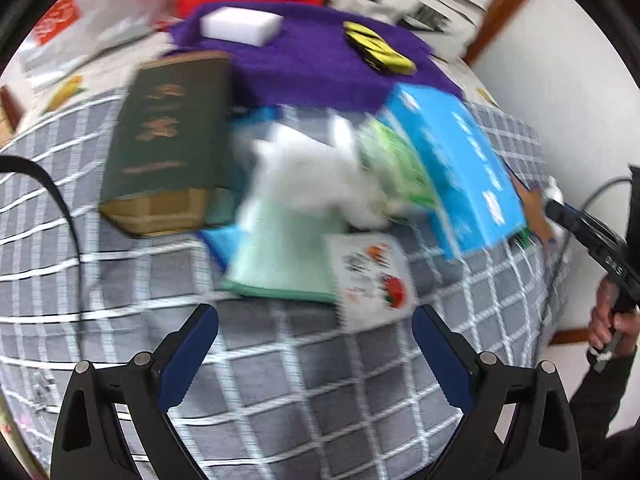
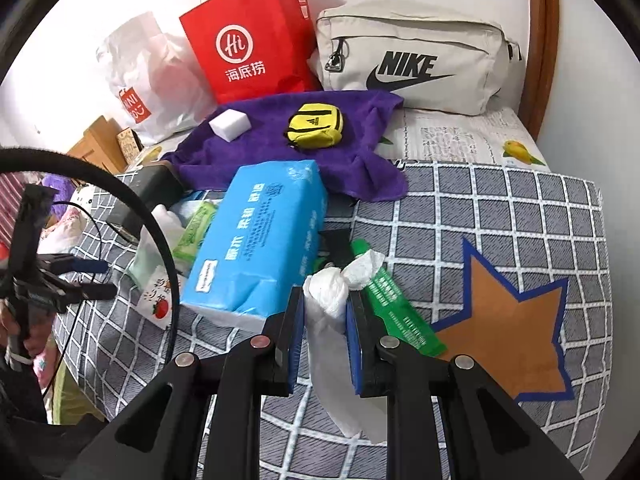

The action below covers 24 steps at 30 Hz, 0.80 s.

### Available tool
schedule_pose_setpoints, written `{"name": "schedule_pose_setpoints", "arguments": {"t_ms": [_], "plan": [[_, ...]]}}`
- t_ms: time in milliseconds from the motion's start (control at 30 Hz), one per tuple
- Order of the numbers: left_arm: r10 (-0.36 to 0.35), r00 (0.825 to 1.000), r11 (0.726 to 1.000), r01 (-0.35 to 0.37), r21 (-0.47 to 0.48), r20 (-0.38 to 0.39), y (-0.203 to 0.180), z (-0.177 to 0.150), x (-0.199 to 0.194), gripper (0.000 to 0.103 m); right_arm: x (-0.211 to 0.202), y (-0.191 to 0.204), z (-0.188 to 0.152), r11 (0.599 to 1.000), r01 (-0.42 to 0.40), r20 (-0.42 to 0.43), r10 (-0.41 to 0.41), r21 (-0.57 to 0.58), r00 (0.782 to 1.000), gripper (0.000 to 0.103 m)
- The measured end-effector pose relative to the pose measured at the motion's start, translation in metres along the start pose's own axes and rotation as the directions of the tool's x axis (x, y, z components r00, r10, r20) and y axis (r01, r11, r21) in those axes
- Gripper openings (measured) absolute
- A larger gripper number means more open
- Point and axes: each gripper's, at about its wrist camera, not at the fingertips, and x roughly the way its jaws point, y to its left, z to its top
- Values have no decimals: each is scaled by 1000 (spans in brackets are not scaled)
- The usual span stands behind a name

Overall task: Organize soft objects
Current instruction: 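Grasp the white tissue with the right gripper while the left gripper approaches the snack bag, then grasp the snack bag with the left gripper and lift it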

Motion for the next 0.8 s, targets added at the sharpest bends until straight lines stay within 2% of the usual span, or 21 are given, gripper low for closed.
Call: {"name": "schedule_pose_setpoints", "arguments": {"t_ms": [167,367,500,567,800], "plan": [[-42,999,997,44,60,-24,-31,-1,14,97,8,0,-10,1000,-5,-32,5,10,999,20],[23,999,993,-19,115,-35,-57,9,41,98,11,-14,-20,999,4,-48,-2,46,999,20],[112,993,984,-105,147,-43,-63,10,58,96,11,-23,-27,998,13,-55,-9,67,998,20],[126,991,981,-119,156,-33,-66,10,60,90,11,-26,-29,997,15,-60,-11,77,998,20],[164,986,969,-162,186,3,-67,14,54,52,9,-27,-29,995,-4,-44,9,104,999,22]]}}
